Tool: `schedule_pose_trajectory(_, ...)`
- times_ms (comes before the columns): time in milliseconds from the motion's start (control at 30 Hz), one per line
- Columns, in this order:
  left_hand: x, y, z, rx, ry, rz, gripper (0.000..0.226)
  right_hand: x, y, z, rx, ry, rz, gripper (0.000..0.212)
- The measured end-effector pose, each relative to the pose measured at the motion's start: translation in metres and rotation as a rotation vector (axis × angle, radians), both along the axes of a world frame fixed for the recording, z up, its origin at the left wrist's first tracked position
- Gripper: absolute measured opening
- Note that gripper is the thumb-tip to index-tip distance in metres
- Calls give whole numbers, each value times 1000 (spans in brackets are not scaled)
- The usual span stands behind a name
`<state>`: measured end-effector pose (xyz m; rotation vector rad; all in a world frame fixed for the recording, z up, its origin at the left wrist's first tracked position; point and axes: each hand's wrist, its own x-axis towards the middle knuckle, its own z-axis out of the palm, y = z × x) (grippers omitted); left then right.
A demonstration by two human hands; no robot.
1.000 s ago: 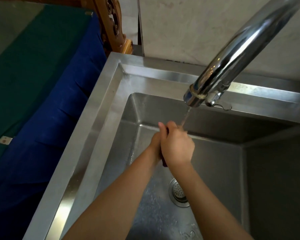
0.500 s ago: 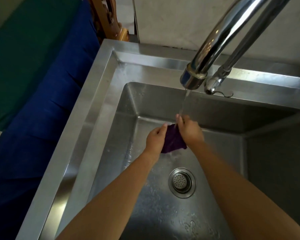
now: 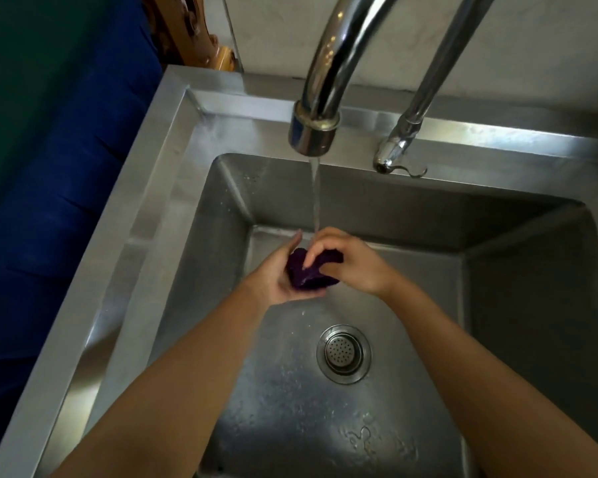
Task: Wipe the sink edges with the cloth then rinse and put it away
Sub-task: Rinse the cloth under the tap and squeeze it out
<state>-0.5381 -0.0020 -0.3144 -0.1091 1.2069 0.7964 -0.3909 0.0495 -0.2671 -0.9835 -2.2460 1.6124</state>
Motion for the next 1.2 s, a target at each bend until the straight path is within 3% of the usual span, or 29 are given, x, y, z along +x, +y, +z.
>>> schedule_pose_trajectory(100,15,14,10,70,108,-20,18,4,1,-1,-186,-30,-278,25)
schedule_pose_trajectory(200,27,24,13,258,183,33,13,6,-6,-9,-542,-106,-511,48)
schedule_pose_trajectory(267,28,26,19,357,226,105,15,7,-12,-11,-684,6,-574,43)
schedule_pose_trajectory(333,21,27,22,380,229,151,17,7,-10,-8,-569,26,-630,35)
schedule_pose_trajectory(400,14,27,19,301,215,161,15,5,-7,-9,-282,-57,-627,30)
schedule_pose_trajectory(500,22,22,16,158,168,108,32,-11,-15,1,63,-148,-520,19)
schedule_pose_trajectory(633,38,10,8,187,115,182,45,-39,-34,20,364,-427,-400,42)
schedule_pose_trajectory(700,40,7,7,128,98,172,56,-43,-28,24,364,-501,-433,45)
schedule_pose_trajectory(867,48,6,20,27,204,40,38,-50,3,14,302,-573,-514,47)
schedule_pose_trajectory(1000,43,13,19,-18,370,103,36,-43,10,-8,295,-531,-532,47)
schedule_pose_trajectory(1067,38,15,5,6,429,120,31,-34,10,-20,220,-536,-520,46)
schedule_pose_trajectory(1133,30,10,-5,98,630,8,28,-27,9,-30,84,-539,-495,47)
schedule_pose_trajectory(1200,20,6,-14,164,667,51,22,-21,7,-37,-89,-498,-473,48)
